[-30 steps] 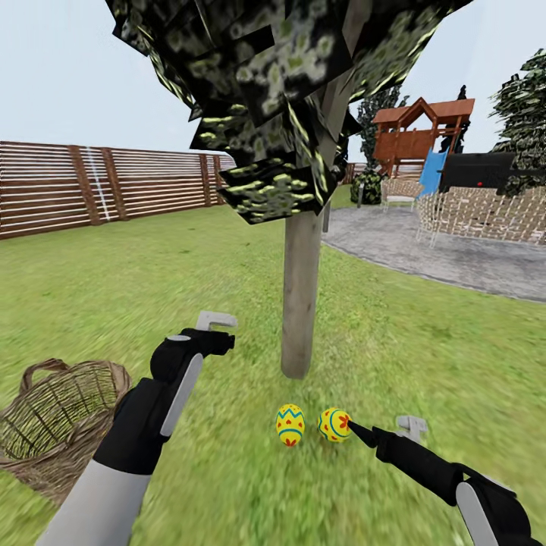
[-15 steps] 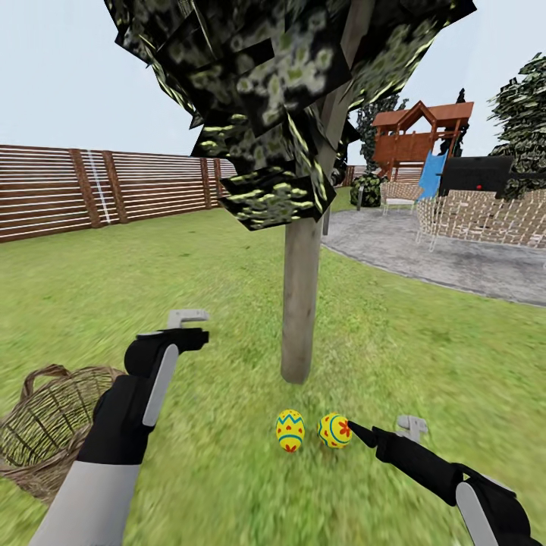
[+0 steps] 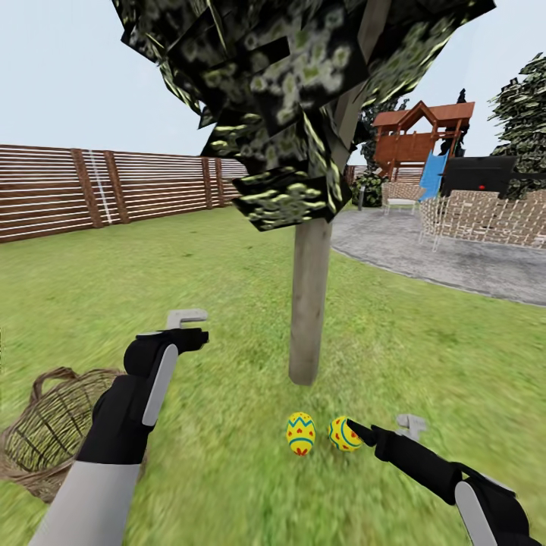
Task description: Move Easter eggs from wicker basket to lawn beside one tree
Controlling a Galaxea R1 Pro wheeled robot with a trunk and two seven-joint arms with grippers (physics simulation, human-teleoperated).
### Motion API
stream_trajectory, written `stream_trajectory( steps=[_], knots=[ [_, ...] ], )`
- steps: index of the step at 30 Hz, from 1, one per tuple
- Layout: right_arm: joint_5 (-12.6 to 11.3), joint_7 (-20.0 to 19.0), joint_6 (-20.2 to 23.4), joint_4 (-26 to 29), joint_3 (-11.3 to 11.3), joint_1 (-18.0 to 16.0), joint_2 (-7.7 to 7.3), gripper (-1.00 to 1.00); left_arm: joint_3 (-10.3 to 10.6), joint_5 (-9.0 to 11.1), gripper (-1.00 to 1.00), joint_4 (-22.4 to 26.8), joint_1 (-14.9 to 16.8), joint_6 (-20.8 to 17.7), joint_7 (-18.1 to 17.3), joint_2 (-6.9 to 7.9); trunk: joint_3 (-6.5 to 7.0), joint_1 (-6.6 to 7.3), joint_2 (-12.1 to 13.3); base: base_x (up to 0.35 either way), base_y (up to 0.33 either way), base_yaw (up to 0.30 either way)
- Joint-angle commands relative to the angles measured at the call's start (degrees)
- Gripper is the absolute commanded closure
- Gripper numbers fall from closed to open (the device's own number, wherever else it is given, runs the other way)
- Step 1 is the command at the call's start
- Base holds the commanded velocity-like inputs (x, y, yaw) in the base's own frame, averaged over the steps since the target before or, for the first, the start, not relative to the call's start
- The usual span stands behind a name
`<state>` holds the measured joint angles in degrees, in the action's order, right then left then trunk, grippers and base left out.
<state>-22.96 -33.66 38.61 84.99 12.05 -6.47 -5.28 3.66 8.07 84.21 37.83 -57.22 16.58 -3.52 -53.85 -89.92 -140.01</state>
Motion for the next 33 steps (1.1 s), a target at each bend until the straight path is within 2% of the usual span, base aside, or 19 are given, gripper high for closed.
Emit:
stream_trajectory(
  steps=[1, 12, 33],
  knots=[
    [-0.21, -0.05, 0.42, -0.02, 0.08, -0.04, -0.03, -1.00, 0.03, 0.58, -1.00, -0.05, 0.04, -0.13, 0.56, 0.01, -0.06, 0.00, -0.02, 0.086, 0.263, 0.000],
    [-0.25, -0.31, 0.40, -0.21, 0.08, -0.04, -0.20, -1.00, 0.06, 0.56, -1.00, -0.17, 0.05, -0.14, 0.56, 0.01, -0.06, 0.00, -0.02, 0.085, 0.254, 0.000],
    [-0.29, -0.14, 0.33, -0.01, 0.09, -0.04, -0.02, -1.00, 0.05, 0.47, -1.00, -0.34, 0.05, -0.16, 0.58, 0.01, 0.31, 0.00, -0.02, 0.003, 0.263, 0.000]
  ],
)
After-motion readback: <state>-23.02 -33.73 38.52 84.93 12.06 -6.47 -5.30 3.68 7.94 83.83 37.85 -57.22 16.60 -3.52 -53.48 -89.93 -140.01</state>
